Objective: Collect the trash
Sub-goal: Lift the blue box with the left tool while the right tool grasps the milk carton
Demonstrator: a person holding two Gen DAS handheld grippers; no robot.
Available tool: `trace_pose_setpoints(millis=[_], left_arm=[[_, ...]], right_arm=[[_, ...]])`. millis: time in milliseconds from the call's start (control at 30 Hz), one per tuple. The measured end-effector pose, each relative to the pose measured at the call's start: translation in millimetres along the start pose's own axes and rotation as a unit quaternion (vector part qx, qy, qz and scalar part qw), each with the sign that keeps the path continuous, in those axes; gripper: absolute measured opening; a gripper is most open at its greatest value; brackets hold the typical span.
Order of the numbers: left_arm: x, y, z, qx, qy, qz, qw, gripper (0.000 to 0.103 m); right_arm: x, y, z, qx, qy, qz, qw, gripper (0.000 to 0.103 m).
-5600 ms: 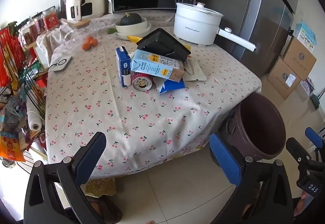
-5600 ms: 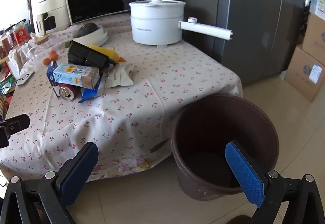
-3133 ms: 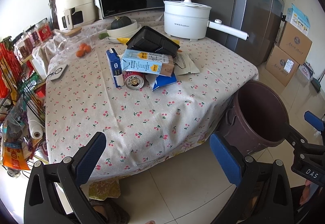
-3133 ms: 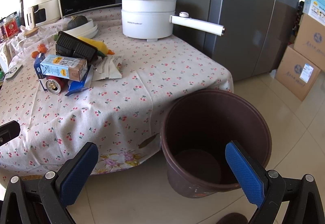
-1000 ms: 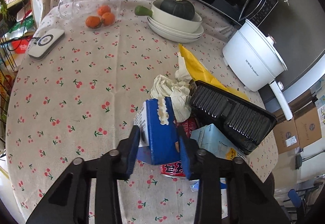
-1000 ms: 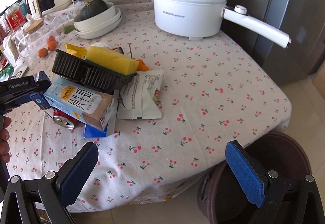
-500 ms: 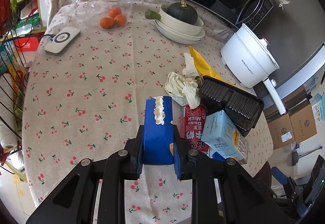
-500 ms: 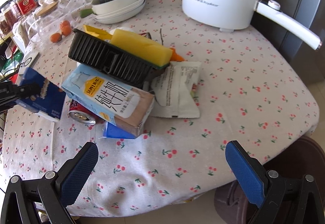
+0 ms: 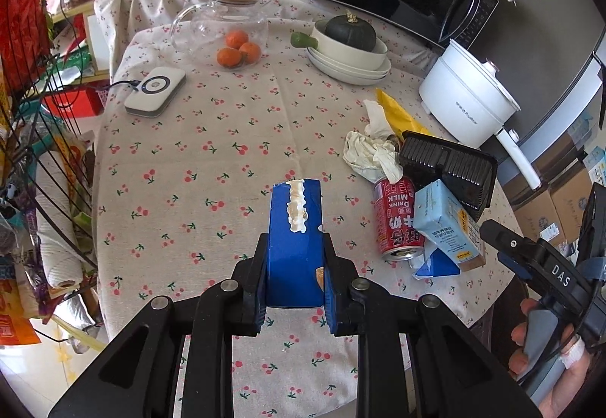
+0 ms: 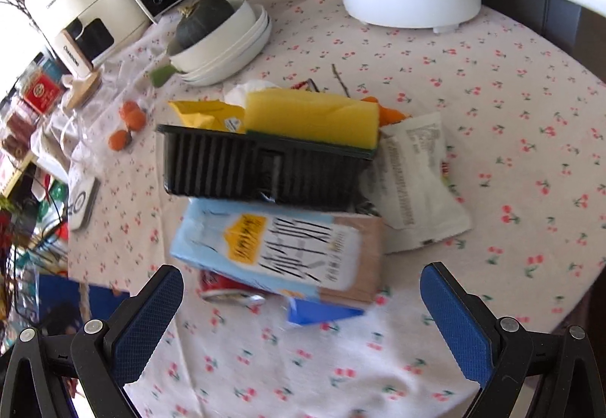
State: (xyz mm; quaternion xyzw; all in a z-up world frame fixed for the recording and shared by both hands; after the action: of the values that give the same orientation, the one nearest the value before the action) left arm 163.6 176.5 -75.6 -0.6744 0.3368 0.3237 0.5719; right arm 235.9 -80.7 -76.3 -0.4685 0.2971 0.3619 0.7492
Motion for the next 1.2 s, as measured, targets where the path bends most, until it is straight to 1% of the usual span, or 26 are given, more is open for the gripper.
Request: trace_pose_setpoints(millis=[67, 200, 367, 500, 633, 833, 867, 900, 1033, 1200], left_arm=[[-1, 3, 5, -0.007, 0.005, 0.001, 1.0000, 0.025], [-3, 7, 12, -0.007, 0.006, 0.004, 0.9999, 0.025], [-4, 8, 22, -0.011, 0.005, 0.006, 0.9999, 0.025], [-6, 11, 25, -0.013, 0.005, 0.006, 0.9999, 0.025], [-7, 13, 27, -0.011, 0.003, 0.007, 0.9999, 0.025], [-7, 18, 28, -0.008, -0.001, 0.014, 0.9999, 0.025], [-7, 18, 28, -0.008, -0.002, 0.014, 0.9999, 0.025], [-7, 19, 29, -0.009, -0.002, 0.015, 0.9999, 0.025], [-8, 20, 30, -0.010, -0.002, 0.015, 0.9998, 0.025], [-6, 21, 30, -0.009, -0.002, 0.019, 0.9998, 0.025]], right_arm=[[4, 0, 12, -0.019, 0.001, 0.003, 1.000, 0.103], [6, -11, 11, -0.048, 0.014, -0.009, 0.999, 0.103], [19, -16, 4, -0.048, -0.026, 0.013, 0.998, 0.103], [24, -1, 16, -0.085, -0.044, 0.031, 0.995, 0.103], [23, 17, 30, -0.127, -0.047, 0.046, 0.990, 0.103], [21, 48, 47, -0.172, -0.076, 0.093, 0.978, 0.103], [19, 51, 49, -0.179, -0.077, 0.095, 0.976, 0.103], [18, 53, 50, -0.188, -0.073, 0.092, 0.975, 0.103], [14, 47, 47, -0.228, -0.033, 0.049, 0.972, 0.103], [24, 42, 41, -0.255, -0.007, 0.038, 0.966, 0.103]])
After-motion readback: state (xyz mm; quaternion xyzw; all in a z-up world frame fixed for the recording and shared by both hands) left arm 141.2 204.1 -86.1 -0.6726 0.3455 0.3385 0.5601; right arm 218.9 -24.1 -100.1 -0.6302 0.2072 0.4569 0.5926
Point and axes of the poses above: each gripper's, at about its wrist camera, not at the fingertips, and x roughly the way its jaws point, z to its left, y to its underside, the point moved 6 cm from there along x, roughly the way its jaws point, and after that the axes turned 14 degrees about x, right-handed, at the moved point
